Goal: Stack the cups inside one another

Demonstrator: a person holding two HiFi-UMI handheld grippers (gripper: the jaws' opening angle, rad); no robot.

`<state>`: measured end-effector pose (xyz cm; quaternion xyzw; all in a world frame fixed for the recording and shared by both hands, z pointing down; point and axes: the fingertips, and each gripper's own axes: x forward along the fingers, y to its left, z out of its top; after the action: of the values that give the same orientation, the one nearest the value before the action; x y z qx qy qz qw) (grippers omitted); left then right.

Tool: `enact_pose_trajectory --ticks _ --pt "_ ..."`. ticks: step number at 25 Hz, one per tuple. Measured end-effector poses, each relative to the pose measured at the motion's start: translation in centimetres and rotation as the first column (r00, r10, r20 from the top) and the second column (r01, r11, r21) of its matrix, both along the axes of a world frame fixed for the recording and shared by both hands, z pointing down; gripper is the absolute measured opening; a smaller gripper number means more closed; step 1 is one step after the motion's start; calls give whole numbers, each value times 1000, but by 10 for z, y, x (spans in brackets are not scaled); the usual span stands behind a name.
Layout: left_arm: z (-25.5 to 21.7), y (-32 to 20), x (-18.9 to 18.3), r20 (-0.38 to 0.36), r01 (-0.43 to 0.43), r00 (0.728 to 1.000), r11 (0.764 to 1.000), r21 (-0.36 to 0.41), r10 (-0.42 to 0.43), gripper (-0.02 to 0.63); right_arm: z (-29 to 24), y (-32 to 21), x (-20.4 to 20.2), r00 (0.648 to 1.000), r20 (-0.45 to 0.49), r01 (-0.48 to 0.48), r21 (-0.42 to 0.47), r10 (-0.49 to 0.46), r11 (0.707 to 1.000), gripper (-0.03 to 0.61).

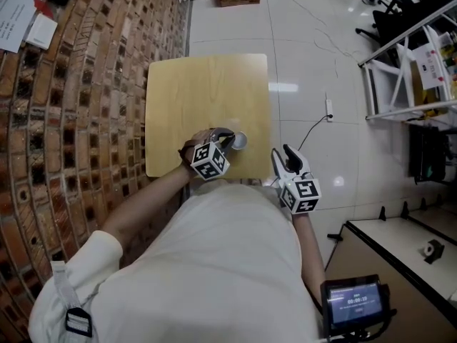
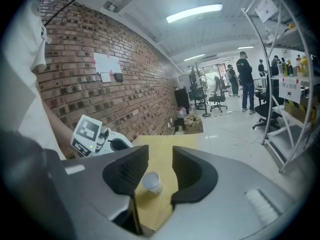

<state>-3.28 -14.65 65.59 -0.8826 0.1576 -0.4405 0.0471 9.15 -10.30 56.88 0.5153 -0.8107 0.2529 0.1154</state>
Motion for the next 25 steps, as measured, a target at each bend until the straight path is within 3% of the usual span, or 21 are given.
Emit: enact_pose_trajectory --ticks 5,25 --pt "12 23 11 33 -47 998 999 -18 47 32 1 0 9 1000 6 18 5 -18 1000 144" --pt "71 46 23 168 -46 983 990 -131 68 32 7 -3 40 997 13 76 -5 -76 997 141"
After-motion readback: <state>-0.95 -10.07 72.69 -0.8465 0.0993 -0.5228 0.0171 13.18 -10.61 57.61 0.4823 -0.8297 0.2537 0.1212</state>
